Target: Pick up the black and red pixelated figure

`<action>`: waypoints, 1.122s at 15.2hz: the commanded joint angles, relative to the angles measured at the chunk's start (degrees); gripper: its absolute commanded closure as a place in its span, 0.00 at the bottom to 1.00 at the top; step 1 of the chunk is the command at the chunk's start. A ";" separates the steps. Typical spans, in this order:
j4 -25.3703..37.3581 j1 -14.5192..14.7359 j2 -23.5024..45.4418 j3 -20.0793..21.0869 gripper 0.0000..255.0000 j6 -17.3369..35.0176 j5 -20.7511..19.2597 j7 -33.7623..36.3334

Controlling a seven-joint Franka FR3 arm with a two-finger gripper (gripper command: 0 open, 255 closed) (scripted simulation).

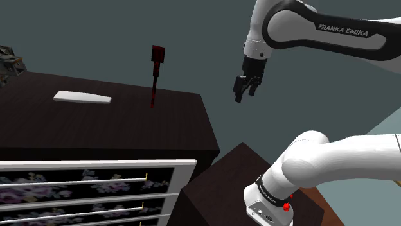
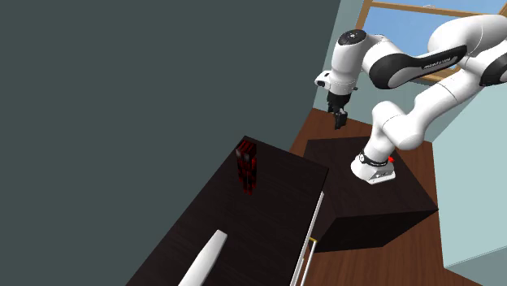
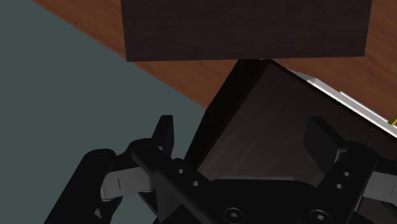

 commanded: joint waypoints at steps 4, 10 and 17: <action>4.55 0.39 6.02 1.50 0.00 2.19 1.53 2.37; 15.18 0.84 17.84 4.15 0.00 4.97 3.43 6.84; 30.38 1.33 31.64 6.66 0.00 5.50 3.84 11.90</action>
